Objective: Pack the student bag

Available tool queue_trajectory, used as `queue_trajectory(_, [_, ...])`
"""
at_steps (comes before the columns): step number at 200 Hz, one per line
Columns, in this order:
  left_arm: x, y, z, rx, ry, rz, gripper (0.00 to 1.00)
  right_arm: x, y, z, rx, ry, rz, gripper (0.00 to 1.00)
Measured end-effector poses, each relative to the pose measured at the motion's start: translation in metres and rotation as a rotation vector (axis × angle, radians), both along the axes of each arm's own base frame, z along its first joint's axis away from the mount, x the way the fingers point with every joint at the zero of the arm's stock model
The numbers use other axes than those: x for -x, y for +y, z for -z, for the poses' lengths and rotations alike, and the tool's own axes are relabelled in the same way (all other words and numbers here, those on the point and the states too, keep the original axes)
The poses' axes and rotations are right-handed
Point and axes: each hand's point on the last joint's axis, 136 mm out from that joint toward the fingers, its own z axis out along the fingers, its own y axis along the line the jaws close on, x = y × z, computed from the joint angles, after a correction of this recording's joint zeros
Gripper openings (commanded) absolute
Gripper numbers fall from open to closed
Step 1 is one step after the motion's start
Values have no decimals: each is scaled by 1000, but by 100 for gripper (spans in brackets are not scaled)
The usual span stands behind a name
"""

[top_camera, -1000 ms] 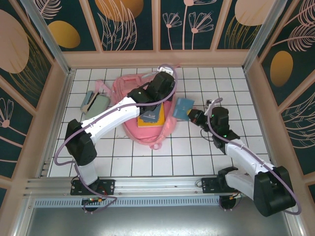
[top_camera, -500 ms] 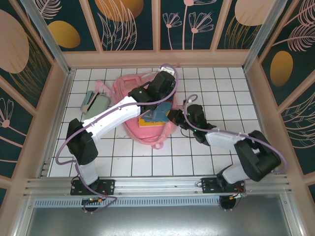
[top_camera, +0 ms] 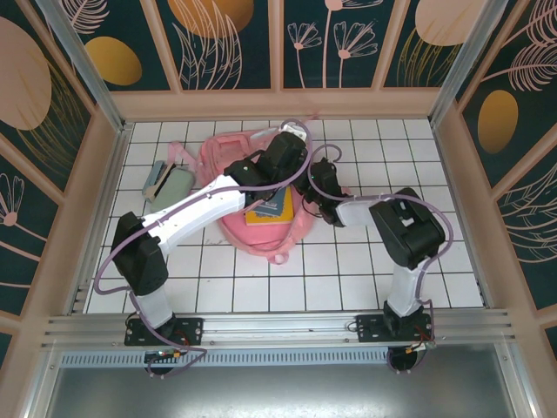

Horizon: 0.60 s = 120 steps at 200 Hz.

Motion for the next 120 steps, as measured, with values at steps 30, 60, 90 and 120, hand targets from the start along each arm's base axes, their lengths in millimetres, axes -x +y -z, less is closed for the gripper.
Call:
queue_trajectory(30, [0,-1,2,14,-1,3,0,-20,6,-4,-29,-6,46,23])
queue_trajectory(60, [3,2,5,14,2,1,0,-22,7,-3,-33,-2,48,48])
queue_trajectory(90, [4,3,5,17,4,0,0,-4,3,-2,-18,2,3,57])
queue_trajectory(120, [5,3,7,16,5,-1,0,27,-7,-15,-1,-18,-55,60])
